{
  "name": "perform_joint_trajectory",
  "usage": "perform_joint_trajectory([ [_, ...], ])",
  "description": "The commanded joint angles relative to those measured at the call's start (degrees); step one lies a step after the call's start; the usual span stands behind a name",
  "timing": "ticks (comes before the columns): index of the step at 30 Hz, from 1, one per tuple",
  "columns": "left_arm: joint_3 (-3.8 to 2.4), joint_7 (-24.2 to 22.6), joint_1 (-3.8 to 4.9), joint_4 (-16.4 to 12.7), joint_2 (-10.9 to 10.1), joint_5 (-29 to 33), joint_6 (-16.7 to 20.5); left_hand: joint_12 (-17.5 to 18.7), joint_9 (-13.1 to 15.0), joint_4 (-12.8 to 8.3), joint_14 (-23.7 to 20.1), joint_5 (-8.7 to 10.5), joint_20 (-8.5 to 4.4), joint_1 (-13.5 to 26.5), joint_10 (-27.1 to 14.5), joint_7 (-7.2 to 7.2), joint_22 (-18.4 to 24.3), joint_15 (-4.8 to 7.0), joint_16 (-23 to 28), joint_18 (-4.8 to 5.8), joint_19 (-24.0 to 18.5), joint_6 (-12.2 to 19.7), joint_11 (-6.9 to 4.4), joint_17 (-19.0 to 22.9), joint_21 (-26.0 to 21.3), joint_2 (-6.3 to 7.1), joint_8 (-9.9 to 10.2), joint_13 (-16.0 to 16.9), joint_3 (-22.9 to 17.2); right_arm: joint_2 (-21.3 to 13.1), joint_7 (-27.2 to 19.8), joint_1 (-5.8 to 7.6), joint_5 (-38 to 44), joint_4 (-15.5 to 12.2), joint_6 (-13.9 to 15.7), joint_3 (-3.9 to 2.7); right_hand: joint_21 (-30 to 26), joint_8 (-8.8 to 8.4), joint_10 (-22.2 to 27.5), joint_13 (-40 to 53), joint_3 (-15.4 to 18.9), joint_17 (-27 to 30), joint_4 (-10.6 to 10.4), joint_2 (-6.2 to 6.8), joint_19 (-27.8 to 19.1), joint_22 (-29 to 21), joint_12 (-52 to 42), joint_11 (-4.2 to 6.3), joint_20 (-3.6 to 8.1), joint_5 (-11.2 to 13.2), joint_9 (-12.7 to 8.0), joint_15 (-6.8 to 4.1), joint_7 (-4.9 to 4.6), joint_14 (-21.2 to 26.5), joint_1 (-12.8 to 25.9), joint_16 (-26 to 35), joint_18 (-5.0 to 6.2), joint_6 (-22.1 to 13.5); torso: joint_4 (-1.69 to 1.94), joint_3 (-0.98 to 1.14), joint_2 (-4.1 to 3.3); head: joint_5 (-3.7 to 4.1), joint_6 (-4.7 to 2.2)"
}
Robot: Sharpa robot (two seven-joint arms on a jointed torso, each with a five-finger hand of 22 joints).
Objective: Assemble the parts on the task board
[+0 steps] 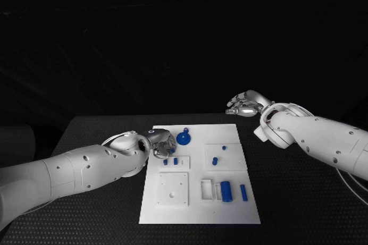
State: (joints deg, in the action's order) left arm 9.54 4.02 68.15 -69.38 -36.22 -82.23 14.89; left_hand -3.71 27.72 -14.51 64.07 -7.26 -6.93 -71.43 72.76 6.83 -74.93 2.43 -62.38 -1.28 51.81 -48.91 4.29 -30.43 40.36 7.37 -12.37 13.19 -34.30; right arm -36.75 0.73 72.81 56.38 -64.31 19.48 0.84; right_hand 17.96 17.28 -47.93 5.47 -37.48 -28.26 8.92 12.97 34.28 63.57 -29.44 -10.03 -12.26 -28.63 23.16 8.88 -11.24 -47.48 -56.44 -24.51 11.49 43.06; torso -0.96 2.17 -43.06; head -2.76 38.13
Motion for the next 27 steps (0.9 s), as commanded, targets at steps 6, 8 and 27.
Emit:
perform_joint_trajectory([
  [6, -0.18, -0.6, -0.08, 0.3, -0.7, 0.1, 1.5, -0.3, 0.1, -0.3, -0.1, 0.17, -0.85, -0.4, -0.1, 0.42, -1.2, -0.25, -0.2, -1.11, 0.4, -0.4, -0.1, -0.1, -0.2, 0.57, -0.3, 0.0, -0.1, -0.6, -0.8, -0.16, 0.8, -0.6, -1.2, -0.02, -0.5, 0.62, -0.9, -0.4, -0.1, 0.2, 1.2, -0.44, -0.4, 0.4, 0.2, 0.29, -0.13, 0.3, -0.2, 0.34, -1.23, 0.0, -2.2, 0.2, -0.08, 0.4, 0.0, -0.01, 0.0, 0.03, -0.44],
  [8, -0.24, -0.8, -0.07, 0.4, -1.0, 0.2, 2.3, -0.3, 0.2, -0.3, -0.1, 0.15, -0.84, -0.4, -0.2, 0.48, -1.2, -0.28, -0.2, -1.11, 0.4, -0.5, -0.07, -0.1, -0.3, 0.65, -0.4, 0.0, -0.1, -0.9, -1.0, -0.24, 1.3, -0.8, -1.8, -0.02, -0.6, 0.83, -1.1, -0.7, -0.2, 0.3, 1.9, -0.68, -0.2, 0.5, 0.1, 0.4, -0.19, 1.3, -0.2, 0.29, -1.09, -0.1, -3.1, 0.1, 0.01, 0.8, 0.0, -0.02, -0.02, 0.01, -0.57],
  [27, -3.85, -9.6, 1.57, 1.7, -4.7, 51.0, 3.9, -0.3, 0.7, 1.6, -2.9, -0.23, 0.16, 1.8, -1.6, 2.73, -0.8, -1.27, 2.7, -0.67, -1.8, -2.3, 0.79, 1.4, -1.9, 0.07, -2.0, -0.3, -0.1, -4.8, -1.5, -1.34, 20.2, -6.5, -8.4, 0.3, 1.9, 3.71, -12.7, -1.5, -4.1, -0.6, 3.3, -1.93, 9.8, 1.5, 7.9, 2.92, -0.01, 16.5, 0.2, -3.81, 1.33, -9.6, -7.5, -4.4, 3.51, 7.2, 0.02, 0.08, 0.07, 2.16, -2.35],
])
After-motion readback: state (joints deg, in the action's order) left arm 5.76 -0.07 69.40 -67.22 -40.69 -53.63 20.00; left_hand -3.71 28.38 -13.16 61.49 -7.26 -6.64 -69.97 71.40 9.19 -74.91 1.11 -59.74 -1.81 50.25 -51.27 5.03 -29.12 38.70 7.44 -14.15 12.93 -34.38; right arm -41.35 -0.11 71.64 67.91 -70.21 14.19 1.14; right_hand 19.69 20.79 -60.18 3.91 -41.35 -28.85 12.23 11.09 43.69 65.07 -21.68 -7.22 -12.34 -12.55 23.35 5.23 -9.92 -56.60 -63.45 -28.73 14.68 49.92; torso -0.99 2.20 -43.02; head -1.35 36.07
